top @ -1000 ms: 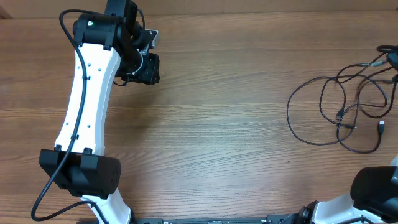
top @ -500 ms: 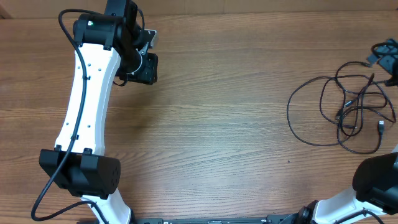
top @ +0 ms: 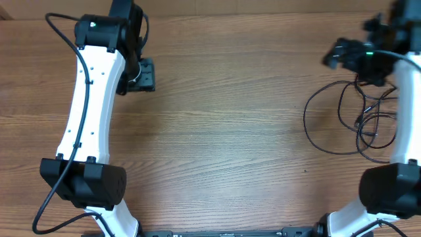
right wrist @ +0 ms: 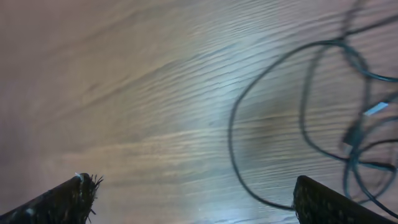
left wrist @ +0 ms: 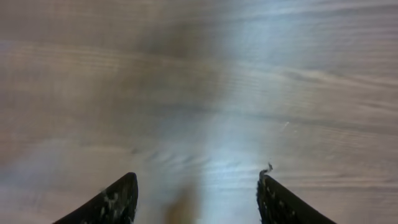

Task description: Untangle cables

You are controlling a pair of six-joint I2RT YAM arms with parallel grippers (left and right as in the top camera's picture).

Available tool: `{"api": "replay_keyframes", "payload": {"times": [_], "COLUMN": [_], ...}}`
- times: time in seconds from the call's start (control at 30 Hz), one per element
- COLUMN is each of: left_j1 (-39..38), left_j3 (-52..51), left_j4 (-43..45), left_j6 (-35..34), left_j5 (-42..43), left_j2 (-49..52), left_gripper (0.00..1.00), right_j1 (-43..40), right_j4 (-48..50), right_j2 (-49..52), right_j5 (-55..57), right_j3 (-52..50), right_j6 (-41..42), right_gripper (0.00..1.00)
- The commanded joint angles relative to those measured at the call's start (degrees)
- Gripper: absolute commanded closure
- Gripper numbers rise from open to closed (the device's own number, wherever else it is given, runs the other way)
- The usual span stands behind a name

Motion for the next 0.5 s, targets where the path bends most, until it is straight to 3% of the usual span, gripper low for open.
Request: {"api": "replay_keyframes", "payload": {"times": [0.0,0.27,0.47], "left_j1": [2.7,3.7,3.7], "left_j3": [0.7,-5.2,-16.3], "left_j4": [-2.2,-2.2,-2.2], "left_j6": [-1.1,2.4,2.2], "left_j5": [-1.4,2.6,1.6], "left_j2": [-0.7,-3.1,-9.9], "left_gripper": [0.38,0.38,0.38], "right_j1": [5.5,11.7,11.8], "right_j4": [-1.0,-6.9,-15.4], "right_j2": [-0.4,-0.4,-0.4], "right_j5": [5.7,5.9,5.8], "right_j3": [0.0,0.0,0.0], "right_j6": [-0.4,8.5,8.9], "right_gripper": [0.00,0.00,0.00]}}
